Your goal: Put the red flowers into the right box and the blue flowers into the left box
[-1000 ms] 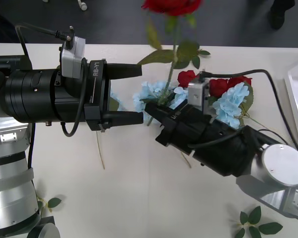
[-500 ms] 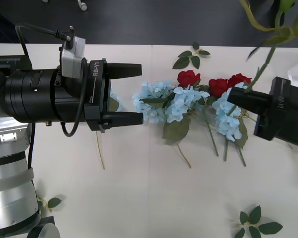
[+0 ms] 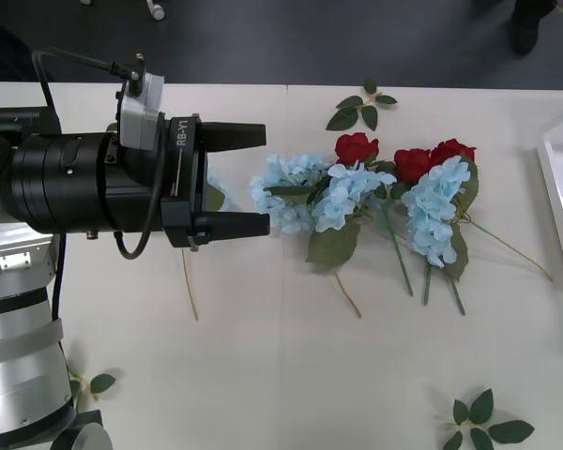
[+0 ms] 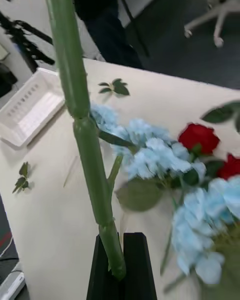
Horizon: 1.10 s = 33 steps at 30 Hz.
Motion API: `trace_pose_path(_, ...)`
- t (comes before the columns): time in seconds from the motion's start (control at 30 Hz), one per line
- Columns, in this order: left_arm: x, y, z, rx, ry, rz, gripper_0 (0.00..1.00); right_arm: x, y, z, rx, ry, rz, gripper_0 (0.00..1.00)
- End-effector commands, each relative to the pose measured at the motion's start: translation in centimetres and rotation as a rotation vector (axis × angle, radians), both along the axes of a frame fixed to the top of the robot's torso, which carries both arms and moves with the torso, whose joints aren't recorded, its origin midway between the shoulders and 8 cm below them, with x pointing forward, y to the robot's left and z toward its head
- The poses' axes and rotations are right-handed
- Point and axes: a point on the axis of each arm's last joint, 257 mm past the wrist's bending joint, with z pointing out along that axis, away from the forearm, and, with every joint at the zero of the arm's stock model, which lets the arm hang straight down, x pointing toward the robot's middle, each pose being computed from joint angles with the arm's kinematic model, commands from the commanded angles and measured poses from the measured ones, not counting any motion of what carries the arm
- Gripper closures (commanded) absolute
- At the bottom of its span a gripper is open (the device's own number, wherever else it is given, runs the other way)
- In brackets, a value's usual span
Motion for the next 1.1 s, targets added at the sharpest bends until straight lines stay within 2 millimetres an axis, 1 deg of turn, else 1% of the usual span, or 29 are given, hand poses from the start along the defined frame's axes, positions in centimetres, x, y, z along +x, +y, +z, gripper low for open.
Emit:
trace_pose_path(0.03, 1.4, 1.6, 0.0, 0.065, -0.006, 0.057, 0.0, 1.5, -4.0, -0.1, -0.061, 0.086, -0.124, 1.0)
trace_pose_path(0.13, 2.5, 2.7, -0.2, 0.115, 0.082, 0.104, 0.0, 2.8, -8.6, -1.5, -0.086, 0.19, -0.277, 1.0)
trace_pose_path(0.17, 3.0, 3.2, -0.6, 0.136, 0.112, 0.13, 0.0, 3.2, -10.5, -1.9, -0.093, 0.222, -0.335, 1.0)
trace_pose_path(0.2, 3.2, 3.5, -0.8, 0.148, 0.128, 0.144, 0.0, 3.4, -11.5, -2.1, -0.097, 0.24, -0.365, 1.0)
trace_pose_path(0.23, 4.0, 4.3, -1.2, 0.178, 0.162, 0.192, 0.0, 3.7, -14.0, -2.7, -0.113, 0.277, -0.436, 1.0)
trace_pose_path(0.27, 4.2, 4.7, -1.3, 0.192, 0.172, 0.21, 0.0, 3.9, -14.9, -2.8, -0.117, 0.288, -0.462, 1.0)
trace_pose_path(0.3, 4.7, 5.5, -1.6, 0.213, 0.201, 0.252, 0.0, 4.0, -17.0, -3.1, -0.124, 0.311, -0.518, 1.0)
trace_pose_path(0.37, 5.5, 7.0, -2.2, 0.248, 0.261, 0.329, 0.0, 3.9, -20.6, -3.8, -0.132, 0.352, -0.606, 1.0)
trace_pose_path(0.4, 5.8, 7.6, -2.5, 0.263, 0.284, 0.36, 0.0, 3.8, -22.0, -4.0, -0.142, 0.364, -0.639, 1.0)
trace_pose_path(0.43, 6.2, 8.4, -3.0, 0.287, 0.312, 0.405, 0.0, 3.5, -24.1, -4.5, -0.152, 0.383, -0.685, 1.0)
trace_pose_path(0.5, 6.7, 9.5, -3.6, 0.312, 0.35, 0.466, 0.0, 3.0, -27.1, -4.9, -0.171, 0.4, -0.755, 1.0)
trace_pose_path(0.53, 7.0, 10.1, -4.1, 0.326, 0.375, 0.499, 0.0, 2.6, -29.0, -5.2, -0.187, 0.408, -0.8, 1.0)
trace_pose_path(0.63, 7.9, 11.7, -5.4, 0.349, 0.426, 0.595, 0.0, 1.9, -32.8, -6.0, -0.244, 0.415, -0.892, 1.0)
trace_pose_path(0.7, 8.4, 12.7, -6.1, 0.369, 0.432, 0.663, 0.0, 1.7, -34.4, -6.7, -0.298, 0.416, -0.929, 1.0)
trace_pose_path(0.77, 8.7, 13.8, -6.7, 0.388, 0.441, 0.735, 0.0, 1.6, -35.7, -7.8, -0.351, 0.419, -0.963, 1.0)
trace_pose_path(0.83, 9.0, 14.7, -7.5, 0.393, 0.482, 0.793, 0.0, 1.8, -36.6, -8.5, -0.394, 0.406, -0.985, 1.0)
trace_pose_path(0.97, 9.4, 15.6, -9.3, 0.385, 0.608, 0.885, 0.0, 2.5, -37.1, -10.2, -0.452, 0.391, -0.998, 1.0)
trace_pose_path(1.0, 9.4, 15.6, -9.3, 0.385, 0.608, 0.885, 0.0, 2.5, -37.1, -10.2, -0.452, 0.391, -0.998, 1.0)
trace_pose_path(1.03, 9.7, 16.3, -10.7, 0.393, 0.674, 0.954, 0.0, 3.2, -37.1, -11.3, -0.464, 0.382, -0.998, 1.0)
trace_pose_path(1.07, 9.8, 16.5, -11.0, 0.394, 0.687, 0.97, 0.0, 3.4, -37.1, -11.6, -0.465, 0.377, -0.998, 1.0)
trace_pose_path(1.1, 9.9, 16.9, -11.7, 0.398, 0.719, 1.006, 0.0, 3.9, -37.1, -12.2, -0.467, 0.372, -0.999, 1.0)
